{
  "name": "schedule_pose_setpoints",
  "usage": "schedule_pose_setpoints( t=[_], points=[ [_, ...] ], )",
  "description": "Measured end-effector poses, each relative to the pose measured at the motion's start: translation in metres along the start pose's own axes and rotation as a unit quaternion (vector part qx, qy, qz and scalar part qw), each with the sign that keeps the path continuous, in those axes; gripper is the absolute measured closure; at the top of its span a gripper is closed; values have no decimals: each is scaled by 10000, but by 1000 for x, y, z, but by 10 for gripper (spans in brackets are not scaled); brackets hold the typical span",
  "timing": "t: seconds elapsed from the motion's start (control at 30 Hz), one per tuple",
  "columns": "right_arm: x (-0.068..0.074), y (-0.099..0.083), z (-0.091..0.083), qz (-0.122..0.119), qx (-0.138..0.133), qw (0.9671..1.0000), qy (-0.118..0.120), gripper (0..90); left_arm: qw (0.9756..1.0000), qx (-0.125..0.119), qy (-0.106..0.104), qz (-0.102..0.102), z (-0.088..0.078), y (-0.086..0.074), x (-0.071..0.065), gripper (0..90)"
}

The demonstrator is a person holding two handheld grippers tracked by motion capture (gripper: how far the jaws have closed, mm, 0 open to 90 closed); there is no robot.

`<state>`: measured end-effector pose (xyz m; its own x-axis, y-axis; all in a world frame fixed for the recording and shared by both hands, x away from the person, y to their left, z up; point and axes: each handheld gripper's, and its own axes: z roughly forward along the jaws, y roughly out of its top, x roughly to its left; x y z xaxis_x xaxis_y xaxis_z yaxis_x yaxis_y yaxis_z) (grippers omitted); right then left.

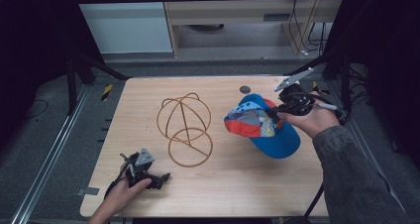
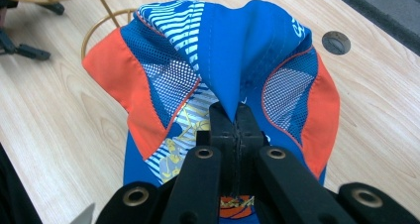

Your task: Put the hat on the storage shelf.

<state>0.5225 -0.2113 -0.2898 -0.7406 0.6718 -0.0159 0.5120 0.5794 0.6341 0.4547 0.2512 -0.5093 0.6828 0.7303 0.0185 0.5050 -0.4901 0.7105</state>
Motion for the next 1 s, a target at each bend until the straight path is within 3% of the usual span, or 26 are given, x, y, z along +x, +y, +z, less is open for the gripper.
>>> schedule_pose_setpoints(
  t=[0.27,0.7,1.0],
  points=[
    [6,19,-12,39,-201,9998,-36,900,10000,10,31,-32,1,1,-1,0],
    [22,78,-48,-407,-412,9980,-237,900,10000,12,32,-31,1,2,0,0],
    [29,107,-46,-612,-535,9965,-181,900,10000,11,5,-11,3,3,1,0]
  ],
)
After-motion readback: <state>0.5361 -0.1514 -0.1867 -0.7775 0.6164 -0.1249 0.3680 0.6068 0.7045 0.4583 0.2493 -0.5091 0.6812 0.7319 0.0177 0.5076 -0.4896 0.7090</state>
